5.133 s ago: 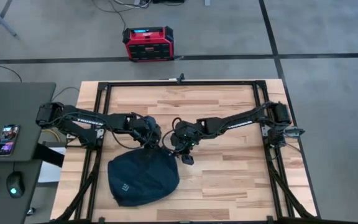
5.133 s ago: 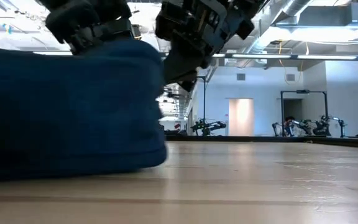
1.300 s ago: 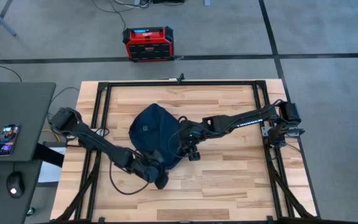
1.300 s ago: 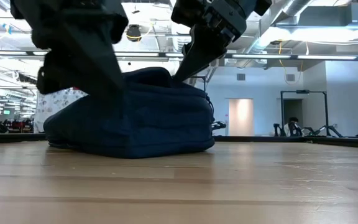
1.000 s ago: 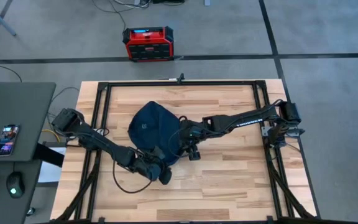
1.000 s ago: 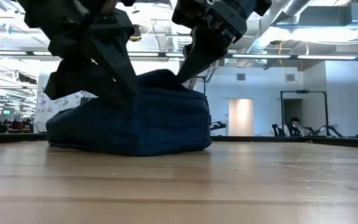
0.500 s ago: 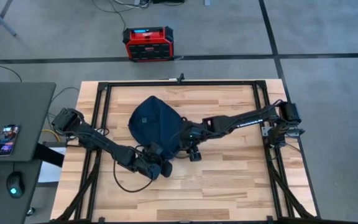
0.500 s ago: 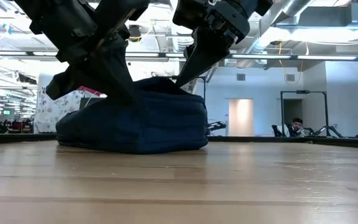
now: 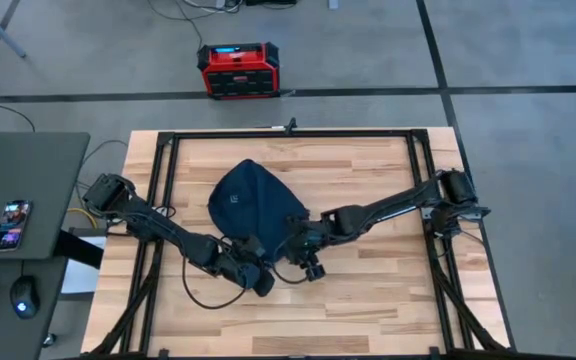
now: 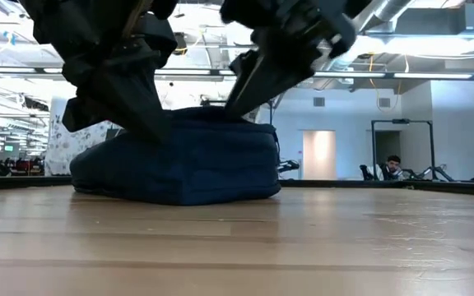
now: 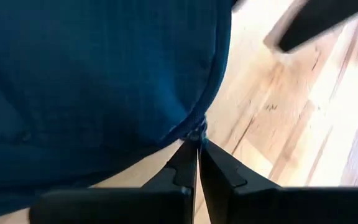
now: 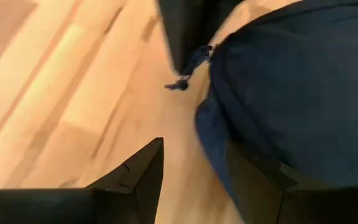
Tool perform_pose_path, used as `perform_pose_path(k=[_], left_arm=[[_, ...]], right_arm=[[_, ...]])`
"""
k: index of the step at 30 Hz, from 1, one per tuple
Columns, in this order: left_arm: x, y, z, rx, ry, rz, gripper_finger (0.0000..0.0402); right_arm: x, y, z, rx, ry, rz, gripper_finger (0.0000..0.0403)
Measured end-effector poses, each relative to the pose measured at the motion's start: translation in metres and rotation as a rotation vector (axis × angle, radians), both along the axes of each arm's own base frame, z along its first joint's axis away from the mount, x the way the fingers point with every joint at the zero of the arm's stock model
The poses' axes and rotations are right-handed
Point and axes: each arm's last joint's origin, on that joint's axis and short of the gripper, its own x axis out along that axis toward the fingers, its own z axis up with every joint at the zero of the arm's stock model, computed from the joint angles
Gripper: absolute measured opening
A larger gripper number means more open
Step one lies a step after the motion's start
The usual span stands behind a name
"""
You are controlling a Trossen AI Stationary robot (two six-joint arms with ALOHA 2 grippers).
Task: Unpack backpack
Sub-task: Open the backpack
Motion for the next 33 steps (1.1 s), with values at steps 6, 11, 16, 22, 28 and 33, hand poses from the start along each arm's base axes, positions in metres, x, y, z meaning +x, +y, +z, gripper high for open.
perform_pose_path(k=[6, 11, 16, 22, 28, 33], left_arm=[[0.003, -0.002, 0.002, 0.010, -0.025, -0.072, 0.0000], [0.002, -0.002, 0.002, -0.030, -0.021, -0.022, 0.0000], [-0.004, -0.006, 0.002, -0.102, -0.008, 0.071, 0.0000], [-0.010, -0.017, 0.003, -0.052, -0.030, 0.045, 0.0000], [-0.019, -0.016, 0.010, 0.004, -0.067, 0.155, 0.0017], [-0.022, -0.018, 0.014, 0.014, -0.123, 0.208, 0.0069]], right_arm=[[0.006, -0.003, -0.003, -0.044, -0.040, -0.044, 0.0162], [0.006, -0.005, -0.003, -0.063, -0.049, -0.027, 0.0162], [0.006, -0.005, -0.003, -0.055, -0.039, -0.038, 0.0162], [0.006, -0.005, -0.004, -0.055, -0.035, -0.039, 0.0162], [0.005, -0.005, -0.004, -0.055, -0.027, -0.041, 0.0162], [0.005, -0.005, -0.004, -0.055, -0.025, -0.041, 0.0162]])
